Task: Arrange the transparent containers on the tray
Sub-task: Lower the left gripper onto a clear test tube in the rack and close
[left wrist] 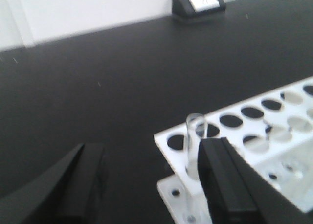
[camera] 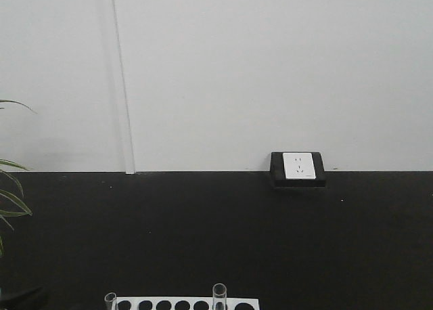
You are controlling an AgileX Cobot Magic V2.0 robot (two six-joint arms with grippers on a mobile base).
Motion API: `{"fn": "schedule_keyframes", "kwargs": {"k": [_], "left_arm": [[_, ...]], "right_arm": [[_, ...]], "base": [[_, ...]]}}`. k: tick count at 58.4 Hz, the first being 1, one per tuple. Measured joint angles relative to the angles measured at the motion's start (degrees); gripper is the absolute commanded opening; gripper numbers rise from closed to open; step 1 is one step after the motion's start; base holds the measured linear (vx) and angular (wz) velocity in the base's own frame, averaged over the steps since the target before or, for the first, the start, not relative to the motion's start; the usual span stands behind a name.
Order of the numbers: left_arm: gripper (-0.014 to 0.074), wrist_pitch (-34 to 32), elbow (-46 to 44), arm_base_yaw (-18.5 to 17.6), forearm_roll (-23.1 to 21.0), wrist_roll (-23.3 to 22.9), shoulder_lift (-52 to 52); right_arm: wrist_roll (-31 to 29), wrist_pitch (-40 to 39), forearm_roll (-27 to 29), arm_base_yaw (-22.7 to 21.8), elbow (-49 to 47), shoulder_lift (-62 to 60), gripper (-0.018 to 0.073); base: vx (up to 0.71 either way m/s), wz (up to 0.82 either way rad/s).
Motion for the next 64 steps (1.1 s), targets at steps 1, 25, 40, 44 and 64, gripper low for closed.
{"fn": "schedule_keyframes", "kwargs": {"k": [1,25,40,44,64], "left_arm": [[0.0521,-0.08,0.00,-0.10,0.00,-0.10,0.60],[0.0521,-9.13,0.00,-2.76,1.75,-0.67,12.90],[0.0521,-16.60,-0.11,-2.76,1.59,-0.13,18.87],[0.0521,-17.76,-0.11,-2.76,0.25,0.83,19.97],[0.0521,-25.59,-0.21,-2.76,-5.59,6.65,21.18]], "right_arm": [[0.00,0.15,0.00,0.00,0.00,0.00,0.0516],[0.00,1.31,-0.12,0.00,0.00,0.00,0.0516],[0.00,1.31,-0.12,0.00,0.00,0.00,0.0516],[0.00,1.31,-0.12,0.00,0.00,0.00,0.0516],[0.00,1.43,-0.12,0.00,0.00,0.00,0.0516]], "base": [[0.00,0.00],[0.00,0.00],[0.00,0.00],[0.00,0.00],[0.00,0.00]]}}
